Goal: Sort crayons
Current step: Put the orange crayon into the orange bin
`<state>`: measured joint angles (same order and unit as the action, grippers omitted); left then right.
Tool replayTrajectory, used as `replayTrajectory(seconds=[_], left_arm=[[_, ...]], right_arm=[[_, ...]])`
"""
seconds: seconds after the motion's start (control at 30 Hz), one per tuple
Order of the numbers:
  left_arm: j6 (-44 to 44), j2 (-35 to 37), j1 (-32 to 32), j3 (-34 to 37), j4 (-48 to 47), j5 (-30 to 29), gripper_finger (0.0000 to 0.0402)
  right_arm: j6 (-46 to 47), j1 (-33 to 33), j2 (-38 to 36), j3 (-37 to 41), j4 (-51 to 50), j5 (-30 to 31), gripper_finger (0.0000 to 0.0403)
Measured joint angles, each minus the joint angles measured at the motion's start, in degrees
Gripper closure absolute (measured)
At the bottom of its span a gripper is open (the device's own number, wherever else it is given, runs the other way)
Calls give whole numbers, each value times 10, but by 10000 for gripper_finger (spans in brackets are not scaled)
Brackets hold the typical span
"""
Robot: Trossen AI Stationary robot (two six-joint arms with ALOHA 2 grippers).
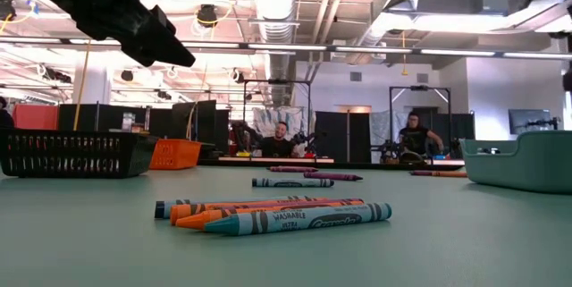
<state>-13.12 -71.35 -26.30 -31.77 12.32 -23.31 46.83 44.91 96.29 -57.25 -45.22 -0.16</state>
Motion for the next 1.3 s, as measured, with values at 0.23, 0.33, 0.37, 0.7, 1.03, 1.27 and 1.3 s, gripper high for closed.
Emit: replayTrajectory(seconds=[0.23,0.33,0.37,0.7,1.03,1.27,1.3], left_arm=[[1,0,0,0,0,0,269],[4,0,0,0,1,0,269],[4,0,0,0,1,0,269],[4,0,0,0,2,-5,269],[4,0,0,0,2,-6,269],[5,0,0,1,2,-11,269],[5,0,0,1,2,-11,269]], right_arm=[[14,1,-5,44,49,-2,333],[13,1,-7,50,50,-1,333],[13,1,-7,50,47,-1,333],[7,-5,-6,50,44,12,333],[7,-5,-5,51,50,13,333],[-36,-6,-3,40,44,15,333],[-42,-9,-2,35,43,17,333]])
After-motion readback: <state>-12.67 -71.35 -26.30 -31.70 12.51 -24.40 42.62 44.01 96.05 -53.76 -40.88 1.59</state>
